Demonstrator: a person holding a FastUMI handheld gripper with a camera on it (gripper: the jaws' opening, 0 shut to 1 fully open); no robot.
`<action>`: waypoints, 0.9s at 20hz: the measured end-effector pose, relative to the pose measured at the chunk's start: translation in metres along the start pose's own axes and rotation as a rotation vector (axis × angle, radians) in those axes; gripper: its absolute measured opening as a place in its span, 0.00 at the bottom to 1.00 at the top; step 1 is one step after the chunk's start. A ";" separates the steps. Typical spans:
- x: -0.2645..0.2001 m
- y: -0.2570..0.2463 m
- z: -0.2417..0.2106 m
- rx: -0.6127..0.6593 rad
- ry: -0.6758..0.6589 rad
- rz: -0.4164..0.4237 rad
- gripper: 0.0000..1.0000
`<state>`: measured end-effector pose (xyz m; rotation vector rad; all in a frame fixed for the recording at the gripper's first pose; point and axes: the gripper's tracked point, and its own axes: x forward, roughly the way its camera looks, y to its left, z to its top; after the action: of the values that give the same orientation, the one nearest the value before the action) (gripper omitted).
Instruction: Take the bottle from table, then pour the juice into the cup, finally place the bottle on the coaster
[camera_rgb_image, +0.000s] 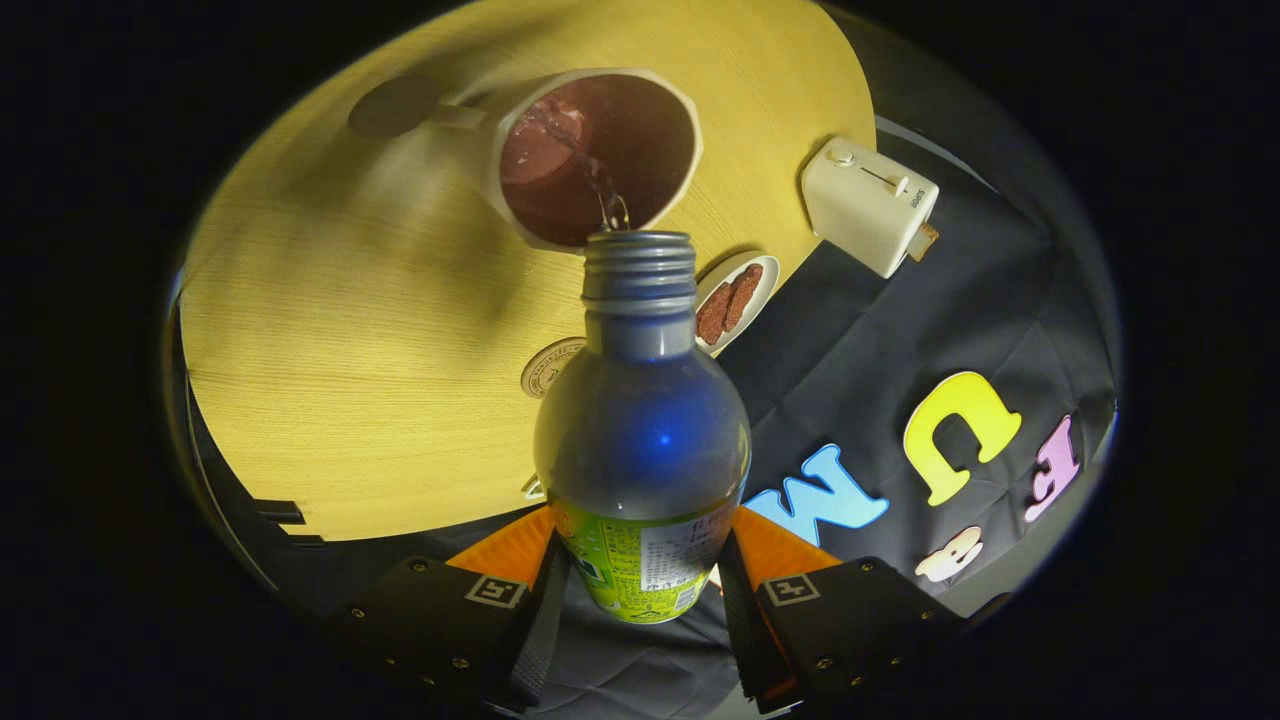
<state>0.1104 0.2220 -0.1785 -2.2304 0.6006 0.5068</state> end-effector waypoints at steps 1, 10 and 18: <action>0.000 0.001 0.000 -0.004 0.003 0.004 0.71; 0.001 0.001 0.005 -0.018 -0.001 0.011 0.71; 0.001 0.006 0.006 0.009 -0.015 0.030 0.71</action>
<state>0.1062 0.2229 -0.1864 -2.2104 0.6288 0.5347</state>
